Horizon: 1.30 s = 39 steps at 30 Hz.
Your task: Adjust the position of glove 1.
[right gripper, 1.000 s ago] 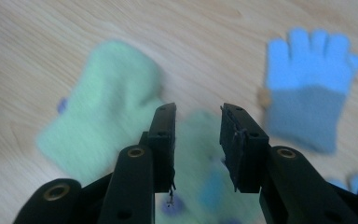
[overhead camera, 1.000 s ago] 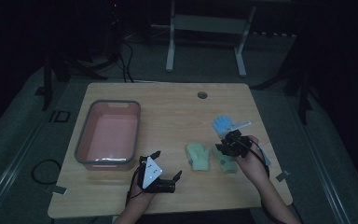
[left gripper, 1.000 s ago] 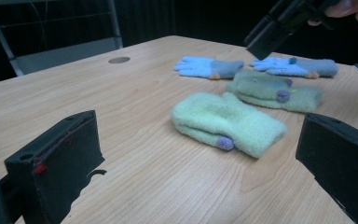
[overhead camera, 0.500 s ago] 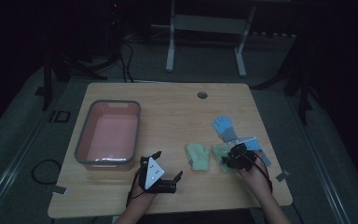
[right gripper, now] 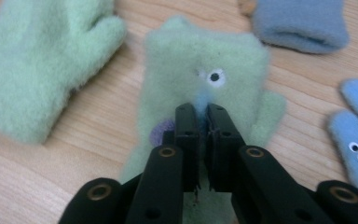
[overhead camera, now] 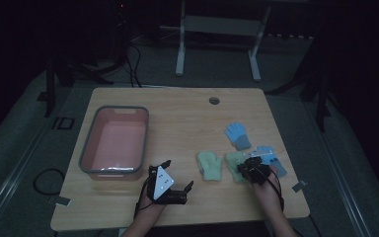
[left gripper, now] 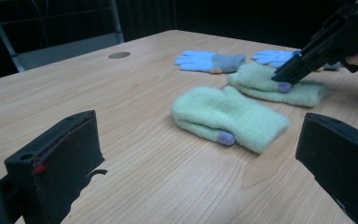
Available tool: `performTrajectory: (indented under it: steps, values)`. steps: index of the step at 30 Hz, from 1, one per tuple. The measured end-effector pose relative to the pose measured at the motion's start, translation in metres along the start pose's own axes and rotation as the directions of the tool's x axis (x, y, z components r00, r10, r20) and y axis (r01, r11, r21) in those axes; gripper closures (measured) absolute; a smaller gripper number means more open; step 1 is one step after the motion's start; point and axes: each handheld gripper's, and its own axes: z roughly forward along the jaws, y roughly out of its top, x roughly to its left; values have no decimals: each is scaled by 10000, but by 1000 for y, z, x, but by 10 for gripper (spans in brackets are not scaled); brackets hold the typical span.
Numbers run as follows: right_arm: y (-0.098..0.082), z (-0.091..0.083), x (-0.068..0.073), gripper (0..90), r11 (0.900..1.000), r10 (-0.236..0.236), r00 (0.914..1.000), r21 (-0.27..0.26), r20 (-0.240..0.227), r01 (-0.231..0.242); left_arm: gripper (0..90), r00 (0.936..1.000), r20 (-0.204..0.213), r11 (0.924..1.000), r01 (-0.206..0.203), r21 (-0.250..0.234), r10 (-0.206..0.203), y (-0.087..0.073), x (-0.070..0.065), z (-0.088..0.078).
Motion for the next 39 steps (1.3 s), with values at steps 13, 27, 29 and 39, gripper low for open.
performTrajectory:
  steps: [13,27,29,39]
  values:
    - [37,-37,4,863,9959,-33,9998,-901,220,53,2,9999,17,9999,111,-53,-111,0,1,0]
    - [78,-51,53,863,9931,-70,9999,-1169,125,84,2,9996,272,9999,-10,-137,14,2,-2,-1]
    - [80,-48,62,863,9938,-144,9998,-1103,126,157,2,9995,305,9998,50,-174,-45,2,-2,-2]
    - [80,-24,88,863,9979,-283,9996,-579,79,287,2,9999,95,9993,102,-371,-98,4,0,-7]
